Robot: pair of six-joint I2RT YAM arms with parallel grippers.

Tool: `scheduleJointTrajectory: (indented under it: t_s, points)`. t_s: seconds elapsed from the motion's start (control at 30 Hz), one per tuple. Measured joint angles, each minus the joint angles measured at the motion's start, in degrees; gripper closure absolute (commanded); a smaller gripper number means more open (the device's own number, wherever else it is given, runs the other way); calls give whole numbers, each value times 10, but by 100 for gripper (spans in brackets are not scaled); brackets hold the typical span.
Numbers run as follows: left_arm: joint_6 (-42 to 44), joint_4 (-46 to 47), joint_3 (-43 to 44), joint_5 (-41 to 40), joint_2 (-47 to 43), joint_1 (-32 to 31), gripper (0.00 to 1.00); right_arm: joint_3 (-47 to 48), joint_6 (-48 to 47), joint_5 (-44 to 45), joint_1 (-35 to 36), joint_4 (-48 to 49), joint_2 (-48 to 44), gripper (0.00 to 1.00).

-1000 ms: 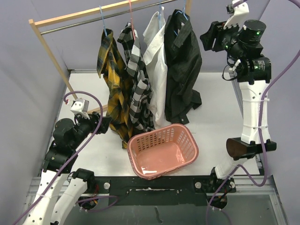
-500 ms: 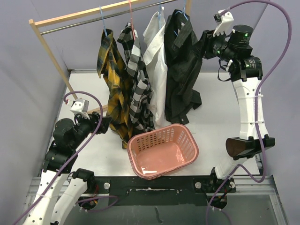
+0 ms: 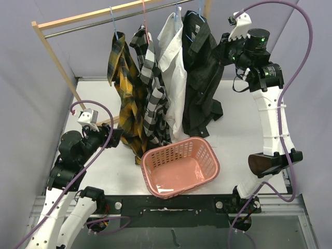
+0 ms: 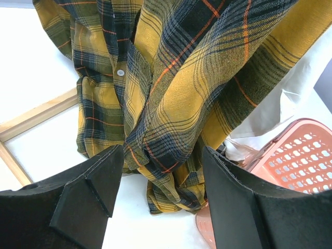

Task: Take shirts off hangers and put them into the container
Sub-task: Pick up the hanger from the clothesline.

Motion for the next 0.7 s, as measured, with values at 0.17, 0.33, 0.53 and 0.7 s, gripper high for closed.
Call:
scheduleJointTrajectory:
  t_s: [0.17,0.33,0.53,0.7]
  points:
    - [-1,0,0,-3,0,1,40,0,-8,44,25,13,0,100]
    - [-7,0,0,-14,-1,1,33,-36,-8,90,38,56,-17,100]
    - [-17,-1,0,-38,-11,1,18,-62,-8,129,41,103,-37,100]
    - [-17,-1,0,-41,-14,1,16,-63,-6,144,41,136,-48,100]
